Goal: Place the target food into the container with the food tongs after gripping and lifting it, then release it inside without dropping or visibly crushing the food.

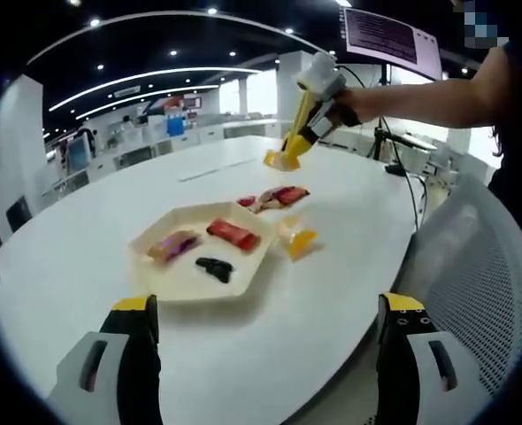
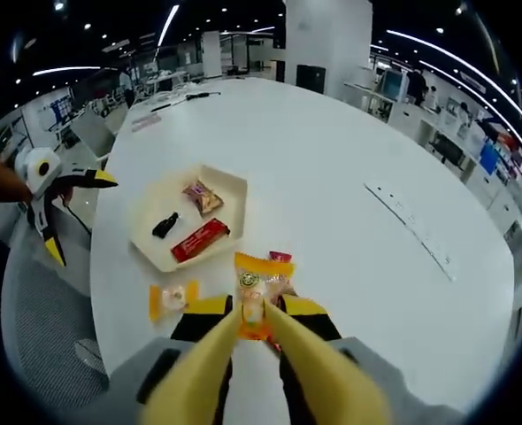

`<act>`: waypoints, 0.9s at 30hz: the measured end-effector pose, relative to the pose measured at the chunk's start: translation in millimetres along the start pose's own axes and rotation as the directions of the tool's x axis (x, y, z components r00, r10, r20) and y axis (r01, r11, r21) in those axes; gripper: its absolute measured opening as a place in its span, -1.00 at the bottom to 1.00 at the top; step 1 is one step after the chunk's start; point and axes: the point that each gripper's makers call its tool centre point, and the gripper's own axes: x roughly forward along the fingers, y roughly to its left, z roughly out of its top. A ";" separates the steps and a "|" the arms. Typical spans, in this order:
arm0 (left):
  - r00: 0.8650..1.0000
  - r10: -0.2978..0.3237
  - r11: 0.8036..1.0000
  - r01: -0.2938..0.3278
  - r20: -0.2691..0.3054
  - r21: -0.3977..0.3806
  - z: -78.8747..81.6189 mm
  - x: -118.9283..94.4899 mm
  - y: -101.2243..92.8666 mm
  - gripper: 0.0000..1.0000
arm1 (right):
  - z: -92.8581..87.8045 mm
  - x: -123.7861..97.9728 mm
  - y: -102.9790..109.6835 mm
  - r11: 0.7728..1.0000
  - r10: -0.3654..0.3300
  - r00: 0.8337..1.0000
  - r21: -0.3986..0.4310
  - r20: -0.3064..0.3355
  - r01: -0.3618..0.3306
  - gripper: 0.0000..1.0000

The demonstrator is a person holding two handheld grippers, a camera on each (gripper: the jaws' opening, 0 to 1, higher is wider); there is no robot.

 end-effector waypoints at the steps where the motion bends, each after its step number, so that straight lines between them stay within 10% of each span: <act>1: 1.000 0.000 1.000 0.000 -0.001 0.000 -0.3 0.1 0.1 0.99 | 1.3 0.3 0.8 1.000 0.002 1.000 -0.002 0.000 -0.002 -0.62; 27: 0.999 0.023 1.000 -0.023 0.025 0.005 4.5 -3.0 4.3 0.99 | 75.4 34.1 60.5 0.986 0.106 0.994 -0.132 -0.002 -0.106 -0.61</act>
